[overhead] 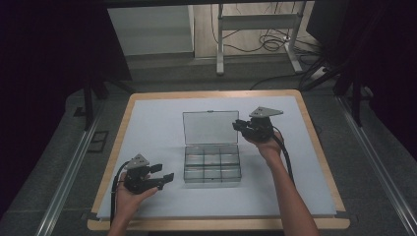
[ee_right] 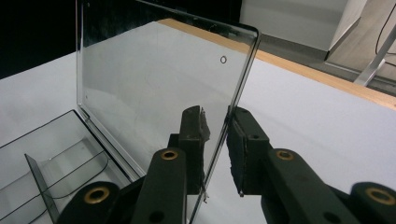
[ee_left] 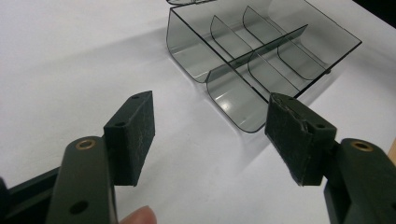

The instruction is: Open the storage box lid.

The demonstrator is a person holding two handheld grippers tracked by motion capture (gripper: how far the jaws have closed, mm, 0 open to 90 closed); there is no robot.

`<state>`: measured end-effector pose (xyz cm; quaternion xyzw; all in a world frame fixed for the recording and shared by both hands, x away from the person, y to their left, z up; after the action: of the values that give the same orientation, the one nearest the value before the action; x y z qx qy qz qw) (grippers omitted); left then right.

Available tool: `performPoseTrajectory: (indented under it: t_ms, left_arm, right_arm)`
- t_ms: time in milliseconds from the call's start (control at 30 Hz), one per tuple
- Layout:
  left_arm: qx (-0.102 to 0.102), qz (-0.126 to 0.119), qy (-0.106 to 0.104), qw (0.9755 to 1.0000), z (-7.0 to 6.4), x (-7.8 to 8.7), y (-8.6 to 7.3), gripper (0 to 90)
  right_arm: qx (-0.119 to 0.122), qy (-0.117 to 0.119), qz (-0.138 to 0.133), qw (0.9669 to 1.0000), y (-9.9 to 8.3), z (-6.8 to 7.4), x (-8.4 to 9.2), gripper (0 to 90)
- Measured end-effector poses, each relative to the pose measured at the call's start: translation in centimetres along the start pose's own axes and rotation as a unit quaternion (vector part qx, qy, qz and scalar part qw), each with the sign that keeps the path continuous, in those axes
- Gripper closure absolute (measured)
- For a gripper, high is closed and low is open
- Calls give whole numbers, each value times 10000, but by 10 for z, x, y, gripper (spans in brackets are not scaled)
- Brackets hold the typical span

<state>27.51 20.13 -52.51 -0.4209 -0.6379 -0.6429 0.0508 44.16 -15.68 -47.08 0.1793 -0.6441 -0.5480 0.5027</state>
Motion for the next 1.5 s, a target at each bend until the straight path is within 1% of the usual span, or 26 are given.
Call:
performPoseTrajectory:
  t_ms: [300, 733, 833, 933, 967, 1033, 1167, 1367, 1500]
  left_arm:
    - [24, -22, 19, 10000, 2, 2, 0, 331]
    - [30, -11, 38, 10000, 3, 2, -1, 331]
    - [28, -5, 42, 10000, 3, 1, -1, 331]
    - [28, 6, 46, 10000, 4, 1, -2, 331]
    - [30, 8, 47, 10000, 4, 1, -2, 331]
    - [31, 19, 57, 10000, 4, 0, -2, 331]
    - [23, 36, 58, 10000, 3, -1, -2, 331]
    - [18, 58, 61, 10000, 3, -2, -3, 330]
    - [19, 53, 57, 10000, 3, -1, -3, 330]
  right_arm:
    - [-119, -7, 12, 9999, -1, -4, -3, 741]
    - [-217, -8, 47, 9998, -2, -7, -5, 734]
    - [-224, -38, 110, 9997, -3, -8, -6, 735]
    - [-255, -146, 368, 9989, -8, -9, -8, 730]
    - [-263, -170, 412, 9987, -11, -10, -9, 731]
    - [-345, -110, 394, 9986, -15, -12, -10, 730]
    - [-418, -111, 500, 9978, -21, -15, -13, 728]
    - [-465, -122, 566, 9972, -19, -16, -10, 713]
    - [-468, -91, 506, 9976, -17, -16, -6, 689]
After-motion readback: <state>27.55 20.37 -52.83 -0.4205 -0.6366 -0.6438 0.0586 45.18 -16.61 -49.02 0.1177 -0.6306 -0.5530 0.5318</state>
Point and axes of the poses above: each handheld gripper's, and its own axes: x roughly backward along the jaws, y roughly out of its top, z roughly to its left, the point moved 2 cm from there along -x, roughly forward along the jaws, and after that the axes turned 10 degrees about y, right-handed, at the moved point
